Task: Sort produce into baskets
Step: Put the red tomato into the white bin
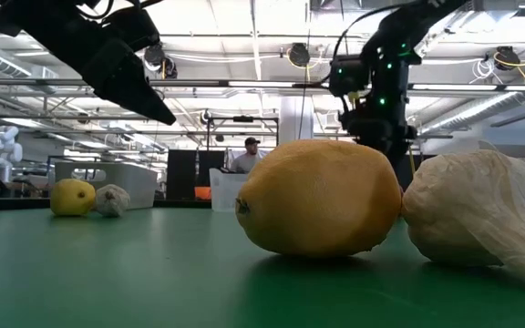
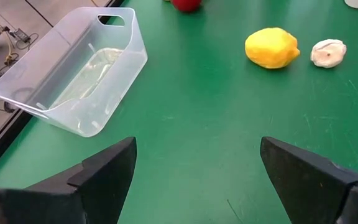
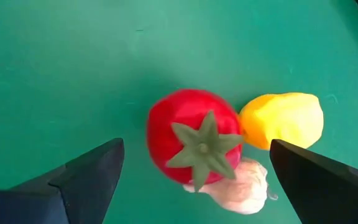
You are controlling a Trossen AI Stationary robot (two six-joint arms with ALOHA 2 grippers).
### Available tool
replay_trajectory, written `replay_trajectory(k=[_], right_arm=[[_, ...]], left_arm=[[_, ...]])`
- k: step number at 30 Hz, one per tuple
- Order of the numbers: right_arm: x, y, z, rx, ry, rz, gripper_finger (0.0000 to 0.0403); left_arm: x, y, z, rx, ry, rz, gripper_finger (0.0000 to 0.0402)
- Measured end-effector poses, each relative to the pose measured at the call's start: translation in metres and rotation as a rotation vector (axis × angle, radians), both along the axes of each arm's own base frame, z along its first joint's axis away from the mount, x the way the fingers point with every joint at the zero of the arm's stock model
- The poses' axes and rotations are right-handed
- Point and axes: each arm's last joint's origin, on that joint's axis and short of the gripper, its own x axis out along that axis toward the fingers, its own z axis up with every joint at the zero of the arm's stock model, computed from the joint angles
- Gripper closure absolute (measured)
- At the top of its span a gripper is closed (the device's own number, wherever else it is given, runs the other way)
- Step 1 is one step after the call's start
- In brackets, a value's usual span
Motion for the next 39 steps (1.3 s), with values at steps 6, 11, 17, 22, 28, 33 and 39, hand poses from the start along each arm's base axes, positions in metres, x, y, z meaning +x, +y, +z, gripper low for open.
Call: replay_trajectory(k=[6, 11, 17, 22, 28, 33, 39], right_arm=[[0.0, -0.01, -0.013, 0.028, 0.046, 0.0, 0.001], [0.002, -0.011, -0.02, 0.06, 0.053, 0.0, 0.001], [0.004, -0.01, -0.02, 0.058, 0.041, -0.023, 0.001], [0.004, -0.009, -0.02, 0.086, 0.02, -0.057, 0.001], [0.005, -0.008, -0.02, 0.109, 0.002, -0.098, 0.001], [0.007, -0.003, -0.02, 0.109, -0.001, -0.11, 0.001], [0.01, 0.004, -0.023, 0.108, -0.01, -0.128, 0.001]], left_arm=[[0.0, 0.0, 0.0, 0.0, 0.0, 0.0, 0.0052], [0.0, 0.0, 0.0, 0.0, 0.0, 0.0, 0.0052], [0.0, 0.0, 0.0, 0.0, 0.0, 0.0, 0.0052], [0.0, 0.0, 0.0, 0.0, 0.0, 0.0, 0.0052], [0.0, 0.0, 0.0, -0.001, -0.004, 0.0, 0.0052], [0.002, -0.002, 0.002, -0.1, -0.06, 0.023, 0.0052], [0.004, -0.009, 0.003, -0.484, -0.14, 0.071, 0.0052]])
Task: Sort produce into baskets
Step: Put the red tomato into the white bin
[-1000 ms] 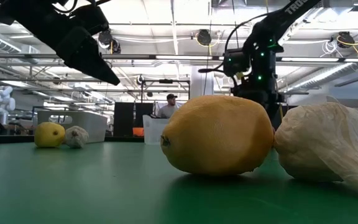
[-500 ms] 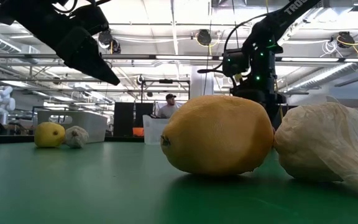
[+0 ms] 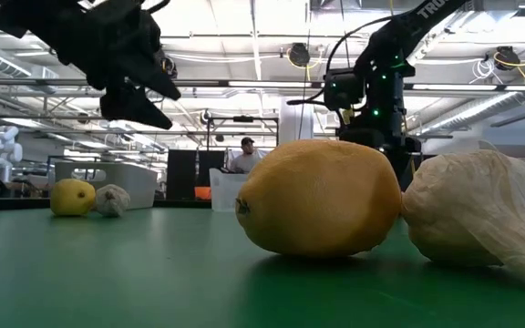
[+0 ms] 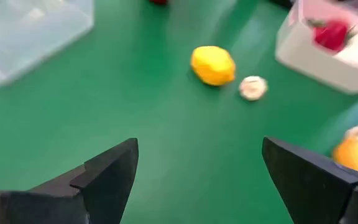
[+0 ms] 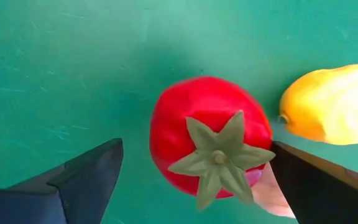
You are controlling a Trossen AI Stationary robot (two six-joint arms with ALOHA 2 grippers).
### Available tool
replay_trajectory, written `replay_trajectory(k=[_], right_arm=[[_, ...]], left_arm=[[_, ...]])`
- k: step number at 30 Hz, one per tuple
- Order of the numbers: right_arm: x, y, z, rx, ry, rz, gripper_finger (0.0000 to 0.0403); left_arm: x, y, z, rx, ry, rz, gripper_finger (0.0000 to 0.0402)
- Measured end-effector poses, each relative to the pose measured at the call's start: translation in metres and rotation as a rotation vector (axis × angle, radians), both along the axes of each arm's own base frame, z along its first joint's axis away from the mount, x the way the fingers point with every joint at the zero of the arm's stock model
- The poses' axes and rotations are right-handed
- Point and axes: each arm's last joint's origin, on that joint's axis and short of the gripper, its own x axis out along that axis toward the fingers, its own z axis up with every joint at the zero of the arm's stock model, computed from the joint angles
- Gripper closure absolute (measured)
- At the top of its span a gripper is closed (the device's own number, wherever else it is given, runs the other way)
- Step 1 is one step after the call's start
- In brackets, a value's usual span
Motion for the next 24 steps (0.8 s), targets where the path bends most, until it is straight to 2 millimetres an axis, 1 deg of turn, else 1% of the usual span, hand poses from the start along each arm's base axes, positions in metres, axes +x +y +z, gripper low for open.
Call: replay_trajectory(k=[4, 10, 15, 20, 24], right_arm=[[-0.0018, 0.0038, -0.0078, 0.003, 0.001, -0.016, 0.001], [0.0007, 0.0046, -0.0097, -0.029, -0.017, -0.02, 0.0011], [0.0052, 0.0022, -0.0089, -0.054, -0.068, -0.055, 0.0035], [0.0041, 0.0028, -0.0091, -0.046, -0.06, -0.076, 0.0069], [0.0031, 0.0042, -0.0094, -0.032, -0.05, -0.09, 0.0084]], left_arm=[[-0.0003, -0.0007, -0.0003, -0.078, -0.006, 0.039, 0.0052], [-0.0002, -0.0012, -0.0004, -0.212, -0.021, 0.111, 0.0052], [-0.0006, -0.0009, -0.0009, -0.208, -0.016, 0.117, 0.0052], [-0.0005, -0.0006, -0.0006, -0.203, -0.021, 0.126, 0.0052], [-0.0006, -0.0005, -0.0007, -0.179, -0.017, 0.112, 0.0052]])
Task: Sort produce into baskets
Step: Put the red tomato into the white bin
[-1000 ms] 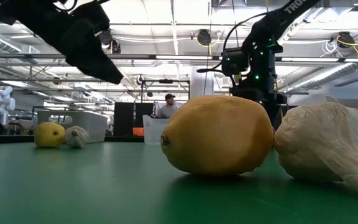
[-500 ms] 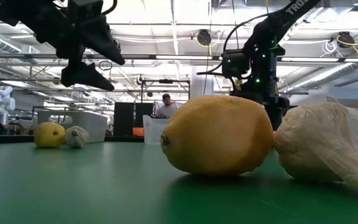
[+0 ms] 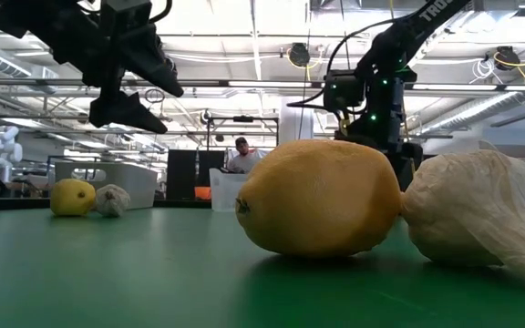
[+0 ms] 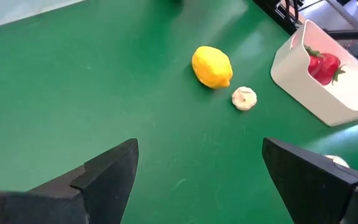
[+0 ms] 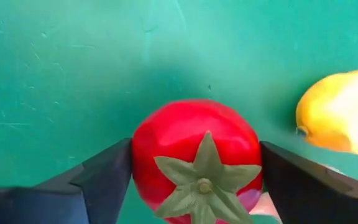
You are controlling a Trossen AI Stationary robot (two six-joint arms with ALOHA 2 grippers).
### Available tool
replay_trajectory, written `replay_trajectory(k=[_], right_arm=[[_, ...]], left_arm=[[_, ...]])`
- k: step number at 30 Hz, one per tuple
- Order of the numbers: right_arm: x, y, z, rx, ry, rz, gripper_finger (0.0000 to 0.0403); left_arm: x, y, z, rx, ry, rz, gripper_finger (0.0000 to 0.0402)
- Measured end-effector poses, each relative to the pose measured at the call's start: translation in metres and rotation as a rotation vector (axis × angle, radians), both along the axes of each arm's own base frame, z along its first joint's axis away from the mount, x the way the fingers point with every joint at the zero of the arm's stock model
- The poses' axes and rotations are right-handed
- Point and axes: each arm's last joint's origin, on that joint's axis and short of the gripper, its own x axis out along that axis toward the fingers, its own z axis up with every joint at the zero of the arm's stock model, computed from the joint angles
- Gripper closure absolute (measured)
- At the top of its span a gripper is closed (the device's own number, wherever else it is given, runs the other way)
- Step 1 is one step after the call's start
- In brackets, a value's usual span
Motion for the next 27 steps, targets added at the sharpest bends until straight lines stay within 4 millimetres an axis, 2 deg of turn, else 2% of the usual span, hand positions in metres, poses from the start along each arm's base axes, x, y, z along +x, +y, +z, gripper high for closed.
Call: replay_trajectory(k=[13, 18, 27], right_arm=[[0.007, 0.018, 0.0, 0.009, 0.003, 0.028, 0.0089], [0.012, 0.031, 0.005, 0.098, -0.045, 0.067, 0.009], [0.025, 0.068, 0.05, 0.147, -0.173, 0.064, 0.009]], left_arm=[[-0.002, 0.001, -0.002, 0.065, 0.034, -0.007, 0.0052], [-0.002, 0.001, -0.003, 0.054, 0.039, -0.025, 0.0052], [-0.002, 0.001, -0.002, 0.171, 0.056, -0.109, 0.0052]])
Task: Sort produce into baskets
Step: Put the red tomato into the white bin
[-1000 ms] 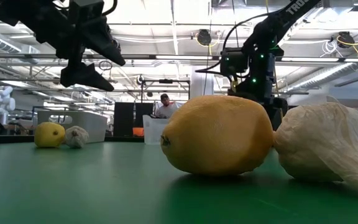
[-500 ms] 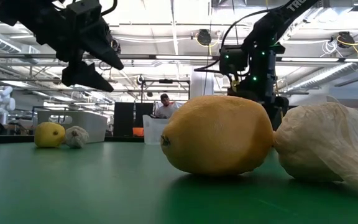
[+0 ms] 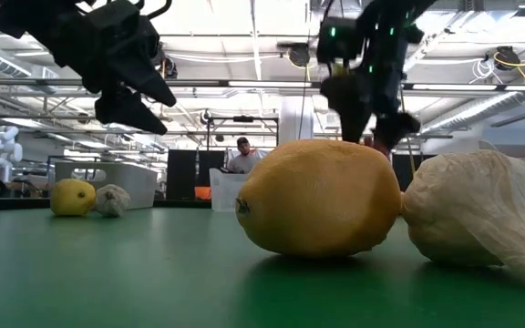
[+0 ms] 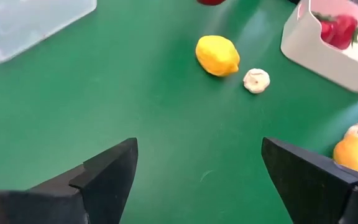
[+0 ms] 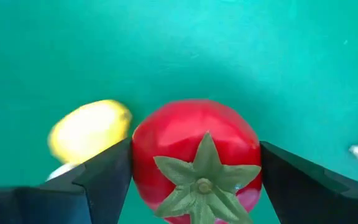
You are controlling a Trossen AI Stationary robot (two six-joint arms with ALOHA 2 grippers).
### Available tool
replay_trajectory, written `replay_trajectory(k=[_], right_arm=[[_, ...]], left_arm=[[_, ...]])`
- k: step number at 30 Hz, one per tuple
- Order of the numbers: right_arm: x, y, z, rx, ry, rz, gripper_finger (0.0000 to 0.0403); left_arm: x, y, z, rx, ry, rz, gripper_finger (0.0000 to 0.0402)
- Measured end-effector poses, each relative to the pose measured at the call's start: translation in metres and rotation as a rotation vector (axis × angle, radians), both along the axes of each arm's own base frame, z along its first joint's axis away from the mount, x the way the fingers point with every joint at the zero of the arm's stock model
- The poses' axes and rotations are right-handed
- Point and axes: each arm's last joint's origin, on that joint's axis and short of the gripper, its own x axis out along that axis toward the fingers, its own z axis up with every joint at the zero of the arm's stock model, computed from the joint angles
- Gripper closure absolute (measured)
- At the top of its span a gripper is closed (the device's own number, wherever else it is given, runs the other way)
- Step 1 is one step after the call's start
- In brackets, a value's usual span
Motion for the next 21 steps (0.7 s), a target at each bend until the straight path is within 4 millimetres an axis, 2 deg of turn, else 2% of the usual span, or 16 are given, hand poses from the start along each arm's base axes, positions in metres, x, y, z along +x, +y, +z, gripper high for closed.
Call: replay_trajectory(k=[3, 10, 15, 21], right_arm=[[-0.001, 0.022, 0.02, 0.021, 0.004, -0.002, 0.009], [-0.006, 0.092, 0.056, 0.093, 0.052, -0.031, 0.009], [-0.014, 0.146, 0.064, 0.161, 0.053, -0.097, 0.009], [-0.037, 0.205, 0.065, 0.234, 0.088, -0.226, 0.009]], left_arm=[[0.0, 0.0, 0.0, 0.056, 0.009, -0.041, 0.0052], [0.002, 0.0, 0.002, 0.199, 0.003, -0.143, 0.0052], [0.008, 0.005, 0.01, 0.261, -0.08, -0.181, 0.0052], [0.013, 0.012, 0.018, 0.29, -0.161, -0.246, 0.0052]])
